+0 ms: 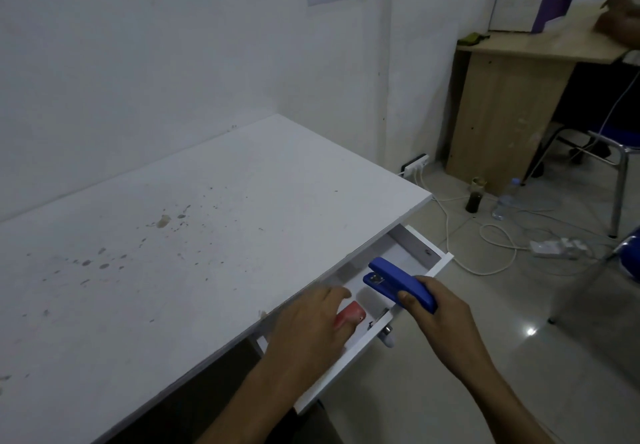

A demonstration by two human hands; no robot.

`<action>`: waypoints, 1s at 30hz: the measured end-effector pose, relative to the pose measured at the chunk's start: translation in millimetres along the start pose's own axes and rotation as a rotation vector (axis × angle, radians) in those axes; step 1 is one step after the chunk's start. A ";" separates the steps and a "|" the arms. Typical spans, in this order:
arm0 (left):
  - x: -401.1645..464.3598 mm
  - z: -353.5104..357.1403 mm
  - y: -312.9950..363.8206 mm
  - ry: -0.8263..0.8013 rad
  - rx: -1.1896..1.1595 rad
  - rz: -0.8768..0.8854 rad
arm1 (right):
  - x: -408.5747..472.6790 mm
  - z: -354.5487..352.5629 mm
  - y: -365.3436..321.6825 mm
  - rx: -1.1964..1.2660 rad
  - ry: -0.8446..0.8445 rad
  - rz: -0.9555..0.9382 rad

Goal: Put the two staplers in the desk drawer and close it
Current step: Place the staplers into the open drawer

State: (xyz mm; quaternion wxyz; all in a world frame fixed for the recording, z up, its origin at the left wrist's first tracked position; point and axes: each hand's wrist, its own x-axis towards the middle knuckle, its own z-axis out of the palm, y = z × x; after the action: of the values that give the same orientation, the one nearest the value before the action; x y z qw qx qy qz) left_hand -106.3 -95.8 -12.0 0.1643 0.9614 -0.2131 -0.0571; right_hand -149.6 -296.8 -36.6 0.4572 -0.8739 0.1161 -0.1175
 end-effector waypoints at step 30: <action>47.3 -21.9 -76.4 0.258 0.141 -0.062 | 66.3 30.8 -15.3 -0.685 -0.152 -0.011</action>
State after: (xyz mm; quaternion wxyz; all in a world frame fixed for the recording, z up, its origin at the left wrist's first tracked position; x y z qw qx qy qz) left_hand -29.8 -44.4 -19.3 0.1205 0.9761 -0.1638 0.0768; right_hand -75.9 -285.1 -34.5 0.1443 -0.9834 0.1100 -0.0087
